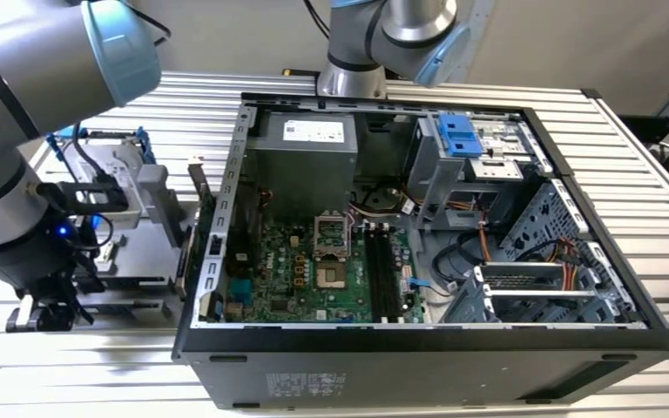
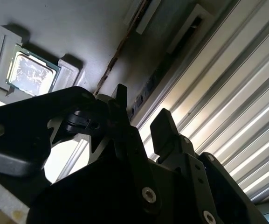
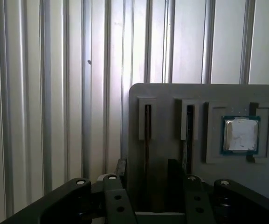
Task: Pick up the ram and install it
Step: 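Pick up the ram and move it above insertion slot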
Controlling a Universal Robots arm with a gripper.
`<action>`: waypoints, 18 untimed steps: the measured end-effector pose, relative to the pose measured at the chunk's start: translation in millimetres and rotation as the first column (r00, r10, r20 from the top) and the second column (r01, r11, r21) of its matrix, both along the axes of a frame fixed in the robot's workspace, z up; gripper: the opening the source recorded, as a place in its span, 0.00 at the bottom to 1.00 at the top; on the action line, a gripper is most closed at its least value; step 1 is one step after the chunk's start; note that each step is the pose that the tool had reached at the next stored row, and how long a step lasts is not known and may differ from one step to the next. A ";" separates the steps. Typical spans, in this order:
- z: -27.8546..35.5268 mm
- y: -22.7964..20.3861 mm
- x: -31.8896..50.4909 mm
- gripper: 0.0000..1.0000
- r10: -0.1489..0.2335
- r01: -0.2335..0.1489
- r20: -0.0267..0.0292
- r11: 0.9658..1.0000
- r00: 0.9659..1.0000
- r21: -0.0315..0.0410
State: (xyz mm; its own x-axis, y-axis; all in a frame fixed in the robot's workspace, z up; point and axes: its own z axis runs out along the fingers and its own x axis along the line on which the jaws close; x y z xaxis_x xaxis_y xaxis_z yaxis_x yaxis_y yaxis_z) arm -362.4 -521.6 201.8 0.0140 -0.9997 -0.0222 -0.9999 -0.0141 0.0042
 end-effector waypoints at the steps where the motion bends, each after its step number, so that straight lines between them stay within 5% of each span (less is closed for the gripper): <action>1: -0.4 0.0 0.0 1.00 0.000 0.000 0.000 1.000 1.000 0.000; 18: -4.3 0.1 -3.0 1.00 0.024 -0.024 0.000 1.000 1.000 -0.001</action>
State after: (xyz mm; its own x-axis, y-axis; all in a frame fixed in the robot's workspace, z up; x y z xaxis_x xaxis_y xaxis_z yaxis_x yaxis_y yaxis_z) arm -365.4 -521.6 197.4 0.0380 -0.9990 -0.0216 -0.9993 -0.0381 0.0040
